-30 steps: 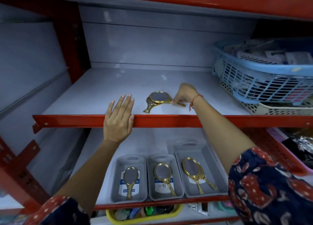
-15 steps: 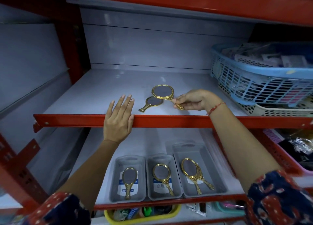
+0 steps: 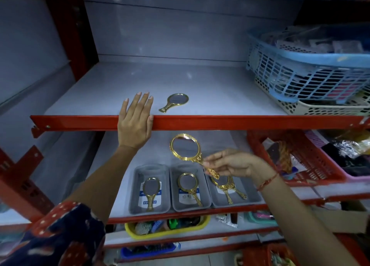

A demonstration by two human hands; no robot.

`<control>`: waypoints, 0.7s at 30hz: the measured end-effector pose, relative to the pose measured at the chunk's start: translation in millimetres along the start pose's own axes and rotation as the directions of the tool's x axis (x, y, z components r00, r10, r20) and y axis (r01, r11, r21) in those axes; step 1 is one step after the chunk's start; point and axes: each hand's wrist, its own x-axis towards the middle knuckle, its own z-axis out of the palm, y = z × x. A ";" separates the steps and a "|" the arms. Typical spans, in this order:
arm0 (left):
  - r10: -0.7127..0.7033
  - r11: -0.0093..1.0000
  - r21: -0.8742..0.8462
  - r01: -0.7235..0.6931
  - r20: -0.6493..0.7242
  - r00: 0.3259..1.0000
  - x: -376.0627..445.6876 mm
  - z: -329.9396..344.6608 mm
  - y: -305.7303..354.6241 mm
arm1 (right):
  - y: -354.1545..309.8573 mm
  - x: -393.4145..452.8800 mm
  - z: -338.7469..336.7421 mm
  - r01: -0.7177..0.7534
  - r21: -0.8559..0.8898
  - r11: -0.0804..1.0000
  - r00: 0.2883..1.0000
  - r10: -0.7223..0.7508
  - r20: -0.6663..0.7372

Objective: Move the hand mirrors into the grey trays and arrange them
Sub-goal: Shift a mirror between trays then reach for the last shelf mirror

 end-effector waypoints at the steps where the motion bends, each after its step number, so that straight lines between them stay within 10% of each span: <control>1: 0.000 1.000 0.001 0.000 0.001 1.000 -0.5 0.5 -0.1 | 10.5 8.2 1.3 -0.036 0.004 0.999 0.999 0.036 -0.014; 12: 0.022 0.998 0.060 -0.019 -0.048 0.999 -2.4 6.8 -2.6 | 99.7 113.0 40.6 -0.241 0.168 0.956 0.881 0.288 -0.375; 21: 0.037 0.997 0.070 -0.033 -0.064 0.997 -1.7 10.8 -5.0 | 121.1 127.2 61.5 -0.334 -0.154 0.930 0.803 0.194 -0.564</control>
